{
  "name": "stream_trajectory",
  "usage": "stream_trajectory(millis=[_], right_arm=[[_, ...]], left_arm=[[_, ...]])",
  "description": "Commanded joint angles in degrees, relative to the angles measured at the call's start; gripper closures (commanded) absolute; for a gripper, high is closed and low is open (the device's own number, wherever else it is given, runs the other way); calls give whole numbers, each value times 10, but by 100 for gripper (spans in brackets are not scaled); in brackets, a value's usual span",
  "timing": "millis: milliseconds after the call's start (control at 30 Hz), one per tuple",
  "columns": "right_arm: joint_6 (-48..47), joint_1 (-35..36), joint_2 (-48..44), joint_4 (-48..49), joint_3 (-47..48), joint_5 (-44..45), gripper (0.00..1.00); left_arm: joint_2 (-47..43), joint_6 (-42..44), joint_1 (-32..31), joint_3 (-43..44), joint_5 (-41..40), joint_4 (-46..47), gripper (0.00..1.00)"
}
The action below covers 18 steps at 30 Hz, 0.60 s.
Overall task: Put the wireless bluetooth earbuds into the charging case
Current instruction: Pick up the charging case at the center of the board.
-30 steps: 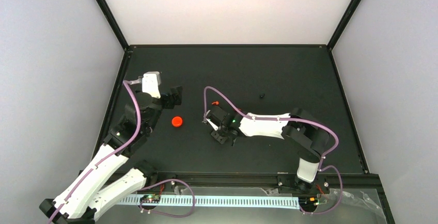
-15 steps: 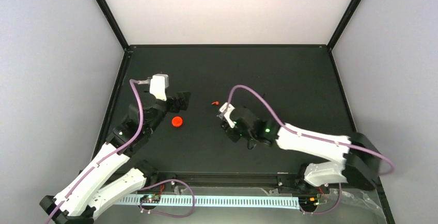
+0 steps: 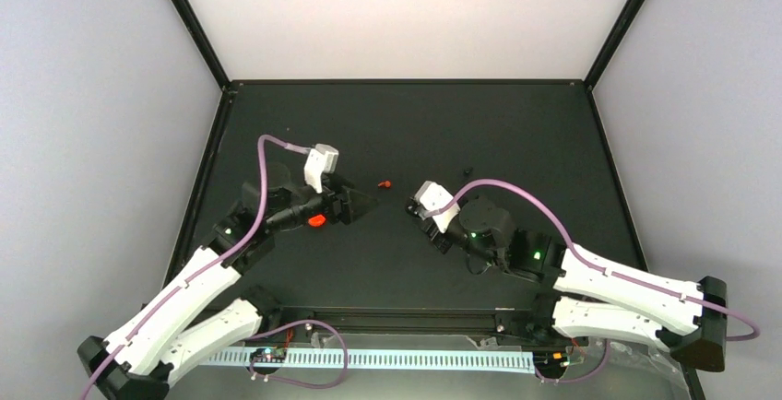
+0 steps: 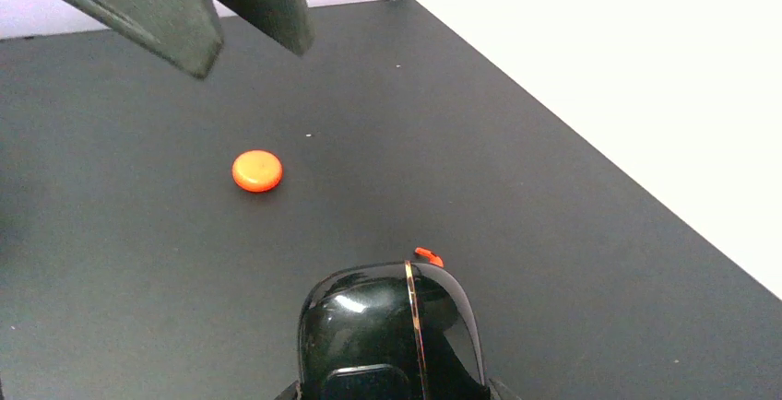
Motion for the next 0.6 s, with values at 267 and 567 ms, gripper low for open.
stream_trajectory(millis=[267,567], right_arm=[[-67,56,35,31,23,75,66],[-73,66,51,52,40,78,66]], left_arm=[[103,-54,-24,18,143,60,21],[134,-59,-48,22,159,75,35]])
